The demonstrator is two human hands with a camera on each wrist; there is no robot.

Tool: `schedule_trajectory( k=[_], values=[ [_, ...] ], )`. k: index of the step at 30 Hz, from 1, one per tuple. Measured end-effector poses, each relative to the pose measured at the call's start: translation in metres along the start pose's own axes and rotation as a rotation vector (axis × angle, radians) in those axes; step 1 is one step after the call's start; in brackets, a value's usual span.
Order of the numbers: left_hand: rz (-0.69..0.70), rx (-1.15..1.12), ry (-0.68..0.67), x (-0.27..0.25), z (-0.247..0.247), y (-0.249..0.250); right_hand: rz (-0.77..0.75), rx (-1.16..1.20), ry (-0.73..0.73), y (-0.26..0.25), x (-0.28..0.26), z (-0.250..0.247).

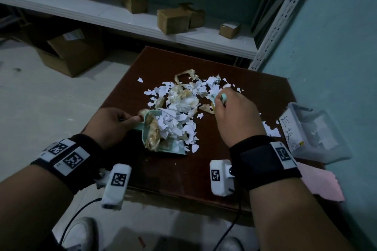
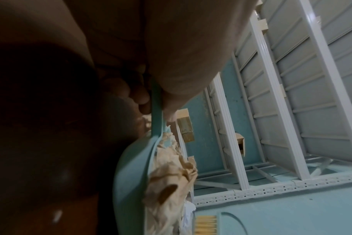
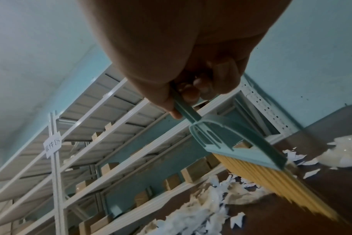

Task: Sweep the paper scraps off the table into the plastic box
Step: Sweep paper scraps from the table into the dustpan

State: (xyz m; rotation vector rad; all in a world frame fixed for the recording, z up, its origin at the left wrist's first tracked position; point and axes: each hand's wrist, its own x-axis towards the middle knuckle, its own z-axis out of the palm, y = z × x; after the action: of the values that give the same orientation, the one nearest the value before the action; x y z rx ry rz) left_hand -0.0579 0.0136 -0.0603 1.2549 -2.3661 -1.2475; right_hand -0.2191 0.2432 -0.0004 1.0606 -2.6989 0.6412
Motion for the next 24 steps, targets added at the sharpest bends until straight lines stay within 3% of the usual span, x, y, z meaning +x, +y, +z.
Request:
schedule_trajectory(
  k=[8, 18, 24],
  values=[
    [0.005, 0.007, 0.002, -0.003, 0.004, 0.001, -0.024, 0.082, -0.162, -0.026, -0.004, 0.024],
    [-0.001, -0.067, -0.024, -0.004, 0.012, 0.005, 0.016, 0.305, -0.148, -0.029, -0.007, 0.016],
    [-0.035, -0.199, -0.054, -0.005, 0.019, 0.007, 0.061, 0.378, -0.026, -0.013, -0.010, -0.006]
  ],
)
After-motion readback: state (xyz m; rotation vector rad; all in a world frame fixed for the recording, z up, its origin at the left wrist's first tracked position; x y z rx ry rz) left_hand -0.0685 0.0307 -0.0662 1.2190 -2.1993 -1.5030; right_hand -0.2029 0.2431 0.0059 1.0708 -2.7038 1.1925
